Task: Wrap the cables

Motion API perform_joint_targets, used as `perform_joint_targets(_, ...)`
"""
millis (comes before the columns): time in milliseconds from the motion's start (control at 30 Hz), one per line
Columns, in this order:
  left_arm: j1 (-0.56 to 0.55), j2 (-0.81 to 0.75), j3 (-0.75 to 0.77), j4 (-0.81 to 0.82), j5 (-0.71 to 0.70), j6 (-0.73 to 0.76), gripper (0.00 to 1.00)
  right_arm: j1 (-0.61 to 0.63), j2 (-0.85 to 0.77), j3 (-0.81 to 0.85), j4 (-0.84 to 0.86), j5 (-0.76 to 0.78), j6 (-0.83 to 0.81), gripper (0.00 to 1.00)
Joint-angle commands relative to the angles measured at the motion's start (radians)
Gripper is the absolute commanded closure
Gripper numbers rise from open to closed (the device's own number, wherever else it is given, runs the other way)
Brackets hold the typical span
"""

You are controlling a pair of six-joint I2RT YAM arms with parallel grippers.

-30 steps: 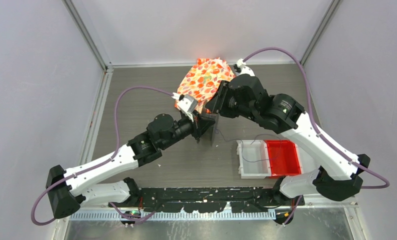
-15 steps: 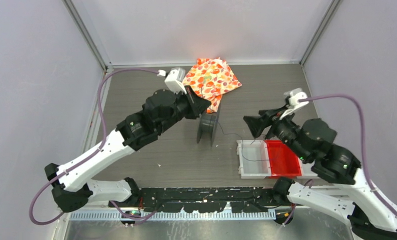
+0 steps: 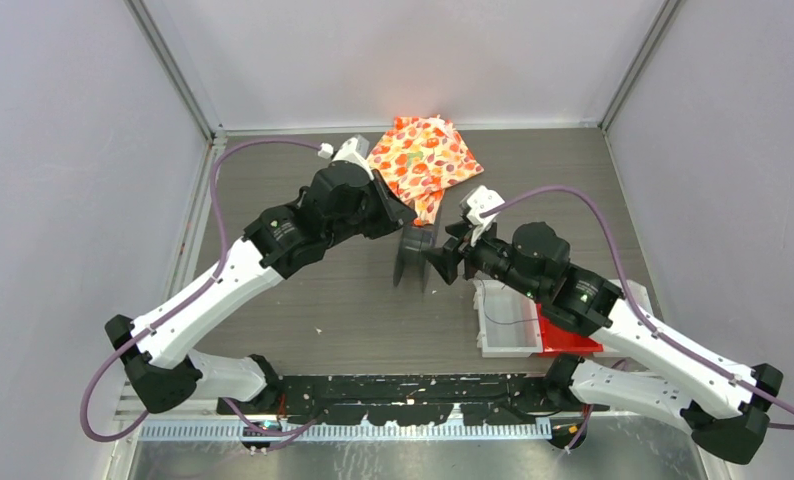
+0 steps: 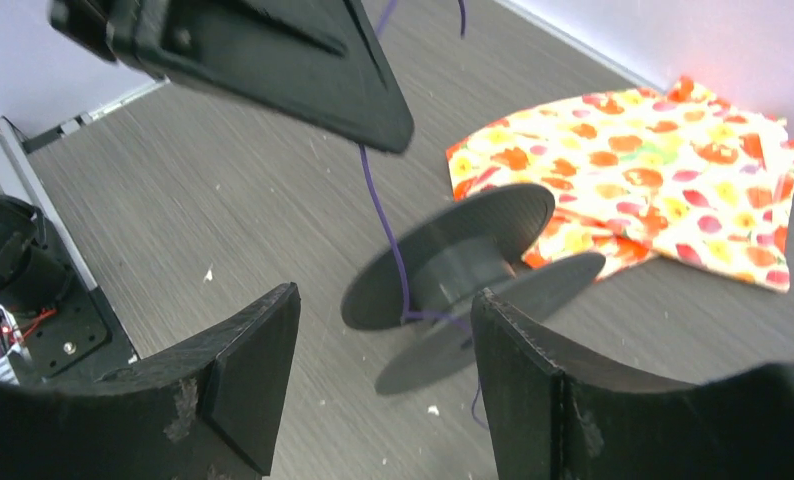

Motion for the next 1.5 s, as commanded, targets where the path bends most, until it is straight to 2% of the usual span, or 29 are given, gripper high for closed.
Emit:
perform_joint_targets(0, 0.013, -0.030, -0.007, 0.003, 0.035, -0.034, 0.99, 0.003, 0.055, 0.051, 0.160, -0.054, -0.047, 0.32)
perform_joint_targets(100, 0.019, -0.038, -0.017, 0.016, 0.052, -0.037, 1.00, 0.003, 0.094, 0.052, 0.197, -0.072, -0.041, 0.36)
perform_joint_targets(233, 0.027, -0.048, -0.035, 0.031, 0.077, -0.047, 1.00, 0.003, 0.123, 0.057, 0.230, -0.077, -0.040, 0.51)
perform_joint_targets(400, 0.033, -0.057, -0.043, 0.031, 0.081, -0.056, 0.99, 0.003, 0.123, 0.057, 0.230, -0.072, -0.042, 0.66)
perform_joint_targets(500, 0.035, -0.063, -0.054, 0.045, 0.084, -0.061, 1.00, 0.003, 0.124, 0.058, 0.208, -0.072, -0.046, 0.68)
perform_joint_targets(600, 0.037, -0.065, -0.062, 0.050, 0.092, -0.065, 0.99, 0.003, 0.125, 0.052, 0.198, -0.072, -0.040, 0.65)
perform_joint_targets(667, 0.039, -0.066, -0.065, 0.054, 0.098, -0.067, 0.99, 0.004, 0.127, 0.050, 0.190, -0.072, -0.033, 0.66)
perform_joint_targets(833, 0.040, -0.069, -0.066, 0.060, 0.102, -0.071, 1.00, 0.004, 0.122, 0.045, 0.192, -0.040, -0.017, 0.84)
perform_joint_targets(933, 0.040, -0.073, -0.074, 0.067, 0.098, -0.075, 1.00, 0.004, 0.118, 0.046, 0.174, -0.035, -0.021, 0.98)
perform_joint_targets(1133, 0.041, -0.083, -0.102, 0.099, 0.103, -0.083, 0.99, 0.003, 0.116, 0.065, 0.098, -0.043, -0.024, 0.99)
perform_joint_targets(1167, 0.041, -0.083, -0.103, 0.102, 0.105, -0.081, 0.95, 0.003, 0.110, 0.063, 0.099, -0.040, -0.020, 0.99)
perform_joint_targets(1333, 0.049, -0.138, -0.104, 0.105, 0.051, 0.005, 0.49, 0.001, 0.054, 0.065, 0.018, 0.007, -0.039, 0.99)
perform_joint_targets(1400, 0.050, -0.188, -0.109, 0.104, -0.023, 0.075, 0.30, -0.009, 0.048, 0.103, -0.072, -0.027, -0.047, 0.99)
perform_joint_targets(1467, 0.054, -0.225, -0.108, 0.094, -0.091, 0.174, 0.19, -0.034, 0.063, 0.151, -0.173, -0.106, -0.038, 0.99)
